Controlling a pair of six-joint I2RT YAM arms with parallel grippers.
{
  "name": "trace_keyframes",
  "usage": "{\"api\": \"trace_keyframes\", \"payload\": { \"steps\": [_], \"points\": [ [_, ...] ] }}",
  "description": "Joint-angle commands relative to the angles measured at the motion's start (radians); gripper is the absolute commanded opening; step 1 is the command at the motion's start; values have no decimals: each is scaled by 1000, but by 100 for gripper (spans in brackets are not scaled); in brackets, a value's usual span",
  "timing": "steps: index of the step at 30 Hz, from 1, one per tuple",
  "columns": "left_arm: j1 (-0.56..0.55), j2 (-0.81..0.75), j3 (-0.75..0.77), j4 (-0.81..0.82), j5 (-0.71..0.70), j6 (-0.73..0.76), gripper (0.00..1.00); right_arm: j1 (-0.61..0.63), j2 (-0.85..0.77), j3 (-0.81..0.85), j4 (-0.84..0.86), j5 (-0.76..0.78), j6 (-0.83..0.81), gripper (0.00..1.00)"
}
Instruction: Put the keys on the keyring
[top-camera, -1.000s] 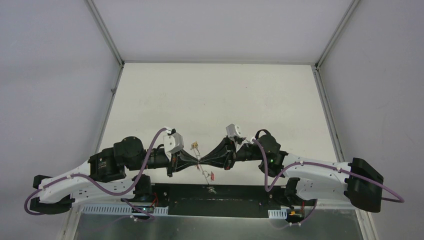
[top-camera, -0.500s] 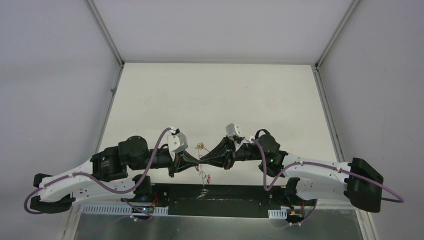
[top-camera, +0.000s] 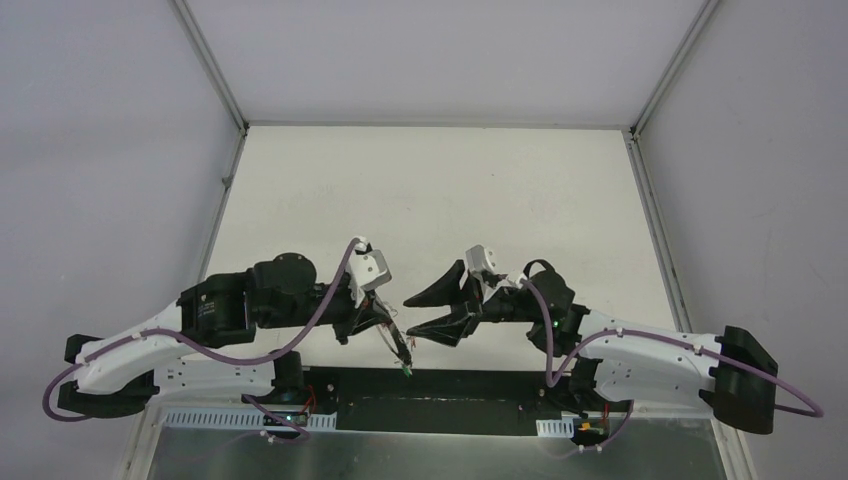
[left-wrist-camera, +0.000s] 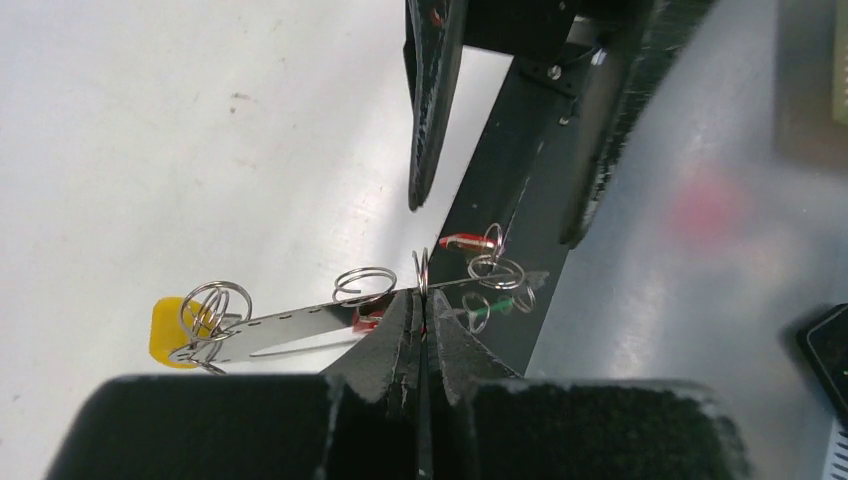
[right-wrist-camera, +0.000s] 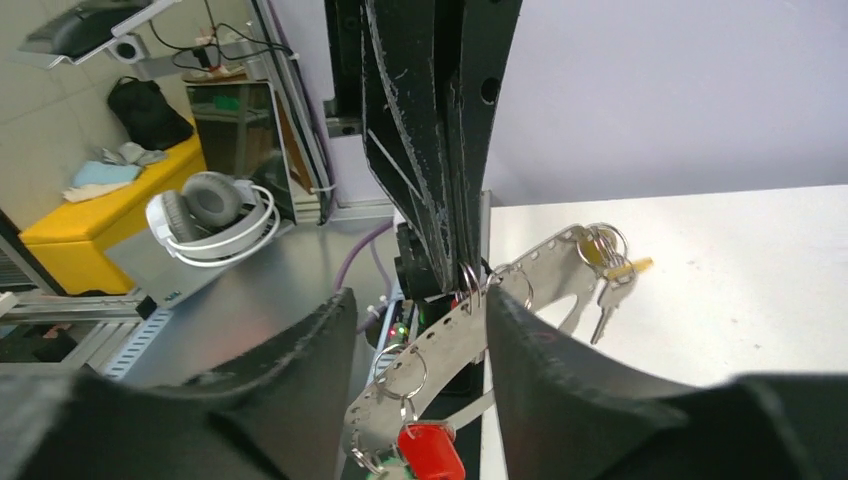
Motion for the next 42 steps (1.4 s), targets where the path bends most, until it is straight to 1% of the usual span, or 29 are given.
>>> {"api": "trace_keyframes", "payload": {
  "steps": [1, 4, 7, 12, 18, 20, 24, 26, 30, 32, 33, 34, 37, 42],
  "points": [
    [7, 85, 133, -106, -71, -36, 0, 4, -57, 41, -131, 72, -24, 55],
    [8, 151, 200, -173, -96, -62, 0, 3, -66, 65, -224, 84, -39, 57],
    [8, 208, 257, -240, -111, -94, 0, 4, -61, 86, -280, 94, -46, 57],
    [8, 275, 329, -304, -118, -145, 0, 9, -22, 134, -373, 93, -61, 57],
    [7, 295, 369, -338, -156, -230, 0, 40, 19, 188, -493, 120, -109, 57],
    [8, 297, 378, -347, -171, -269, 0, 60, 31, 209, -537, 141, -168, 57],
    [8, 304, 390, -356, -170, -312, 0, 108, 54, 237, -601, 200, -235, 56],
    [8, 307, 391, -359, -169, -324, 0, 127, 66, 246, -611, 229, -259, 53],
    [8, 305, 389, -364, -171, -344, 0, 166, 112, 288, -668, 297, -347, 42],
    [8, 301, 389, -367, -175, -352, 0, 182, 128, 307, -697, 297, -347, 42],
    [7, 298, 388, -371, -177, -358, 0, 190, 134, 315, -712, 330, -388, 30],
    [8, 296, 388, -374, -180, -362, 0, 192, 138, 323, -716, 340, -396, 20],
    [8, 291, 385, -382, -185, -378, 0, 197, 141, 338, -738, 355, -411, 0],
    [8, 288, 377, -393, -186, -398, 0, 200, 132, 347, -762, 385, -416, 0]
  ]
}}
